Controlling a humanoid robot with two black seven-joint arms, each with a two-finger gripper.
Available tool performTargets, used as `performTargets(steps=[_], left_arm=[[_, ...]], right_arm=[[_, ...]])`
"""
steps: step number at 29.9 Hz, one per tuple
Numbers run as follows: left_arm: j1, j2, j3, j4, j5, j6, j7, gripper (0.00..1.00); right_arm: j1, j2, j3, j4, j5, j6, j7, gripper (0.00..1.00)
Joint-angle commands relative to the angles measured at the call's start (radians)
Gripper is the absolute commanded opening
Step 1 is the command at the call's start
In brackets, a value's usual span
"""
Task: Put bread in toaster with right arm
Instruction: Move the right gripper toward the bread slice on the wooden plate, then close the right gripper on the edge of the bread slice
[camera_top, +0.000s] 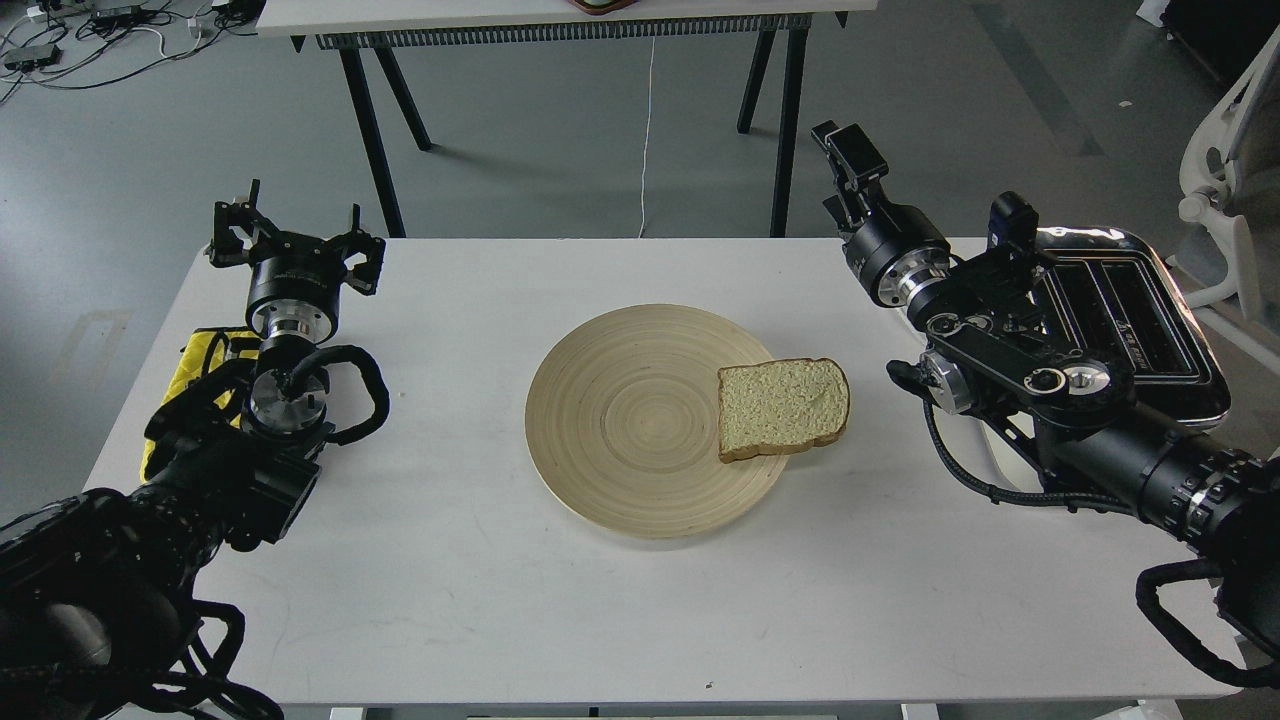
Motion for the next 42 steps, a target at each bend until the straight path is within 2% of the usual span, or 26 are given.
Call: performTargets(steps=[1,4,17,23,30,32,38,42], left_arm=[[0.0,0.001,0.0,0.0,0.0,0.0,0.0,1.0],[0.0,0.001,0.0,0.0,0.0,0.0,0.0,1.0],[0.0,-0.001,0.0,0.0,0.0,0.0,0.0,1.0],[0.0,-0.001,0.0,0.0,0.0,0.0,0.0,1.0],[0.0,0.001,0.0,0.0,0.0,0.0,0.0,1.0],[0.0,-0.001,0.0,0.0,0.0,0.0,0.0,1.0],[0.0,0.001,0.0,0.0,0.0,0.0,0.0,1.0],[0.0,-0.001,0.0,0.0,0.0,0.0,0.0,1.0]], right_arm=[[-0.041,-0.081,-0.047,0.099,-0.005,-0.045,-0.002,1.0],[-0.101,-0.125,-0.05,0.161,-0.013,-0.048,-0.001,1.0],[-0.253,-0.123,-0.056,0.164,-0.019,-0.047,0.002,1.0],[-0.273,-0.115,-0.141,0.161,-0.029,-0.047,0.005,1.0],[-0.307,-0.097,-0.147,0.161,-0.029,-0.05,0.008,0.97],[-0.307,-0.089,-0.147,0.162,-0.031,-0.05,0.008,0.91],[-0.307,-0.082,-0.147,0.162,-0.032,-0.05,0.008,0.57],[-0.304,-0.069,-0.147,0.162,-0.036,-0.05,0.008,0.4]])
